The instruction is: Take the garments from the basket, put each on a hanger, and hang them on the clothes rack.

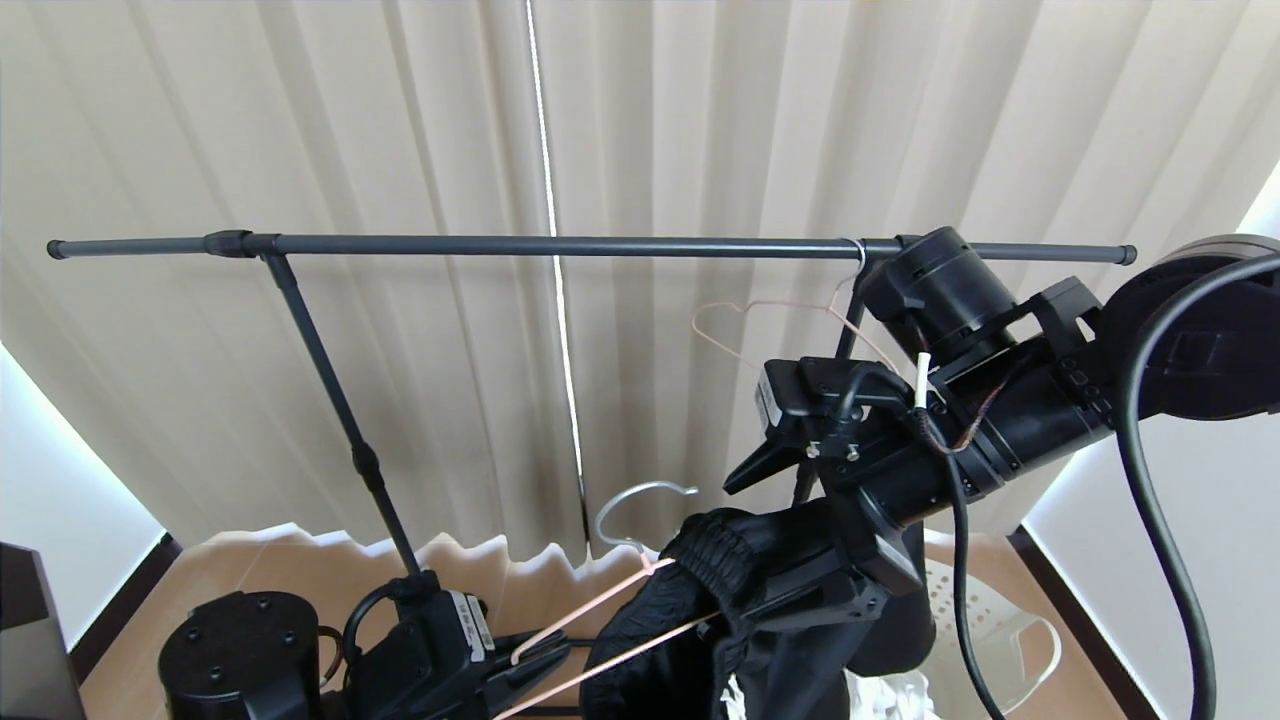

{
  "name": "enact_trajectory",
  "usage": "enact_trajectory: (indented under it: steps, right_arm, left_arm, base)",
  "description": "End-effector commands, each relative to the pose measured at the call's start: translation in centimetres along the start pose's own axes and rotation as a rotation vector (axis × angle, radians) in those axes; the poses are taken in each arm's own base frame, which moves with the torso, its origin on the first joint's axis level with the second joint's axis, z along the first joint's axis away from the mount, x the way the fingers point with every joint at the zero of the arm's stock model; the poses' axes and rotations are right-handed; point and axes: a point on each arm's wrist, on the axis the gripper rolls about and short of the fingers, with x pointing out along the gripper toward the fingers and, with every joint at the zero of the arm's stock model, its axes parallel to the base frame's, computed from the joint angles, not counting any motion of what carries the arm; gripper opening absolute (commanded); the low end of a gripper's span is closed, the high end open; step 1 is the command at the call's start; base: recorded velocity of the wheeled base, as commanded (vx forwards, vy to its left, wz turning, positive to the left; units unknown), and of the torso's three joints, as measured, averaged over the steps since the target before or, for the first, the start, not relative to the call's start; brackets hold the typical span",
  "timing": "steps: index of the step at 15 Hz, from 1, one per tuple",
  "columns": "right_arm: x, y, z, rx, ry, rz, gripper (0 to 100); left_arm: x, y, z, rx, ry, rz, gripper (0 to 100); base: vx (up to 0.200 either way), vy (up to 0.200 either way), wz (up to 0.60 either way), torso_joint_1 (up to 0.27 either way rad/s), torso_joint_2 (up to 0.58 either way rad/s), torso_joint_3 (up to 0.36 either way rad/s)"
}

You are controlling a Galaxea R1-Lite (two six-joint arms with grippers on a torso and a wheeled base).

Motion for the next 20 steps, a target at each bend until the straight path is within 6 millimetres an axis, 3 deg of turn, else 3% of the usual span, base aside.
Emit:
enact_trajectory:
  steps: [1, 9, 10, 20]
  right_arm:
    - [0.94, -0.52, -0.21, 0.009, 0.019, 0.008, 100]
    - [1.25, -0.93, -0.10, 0.006, 0.027, -0.001, 100]
    - [1.27, -0.90, -0.14, 0.008, 0.028, 0.002, 0]
    - [0.85, -0.58, -0.11, 0.006, 0.028, 0.002, 0]
  left_arm:
    - [-0.01, 0.00, 0.03, 0.001, -0.002, 0.000, 0]
    - [0.04, -0.25, 0.15, 0.005, -0.007, -0.010, 0]
    - [0.03, -0.22, 0.14, 0.003, -0.006, -0.009, 0]
    - [0.31, -0.05, 0.25, -0.005, -0.012, 0.000, 0]
  base:
    - [0.000, 0.000, 0.00, 0.000, 0.00, 0.000]
    - [0.000, 0.000, 0.00, 0.000, 0.00, 0.000]
    - [0.000, 0.000, 0.00, 0.000, 0.00, 0.000]
    - [0.000, 0.000, 0.00, 0.000, 0.00, 0.000]
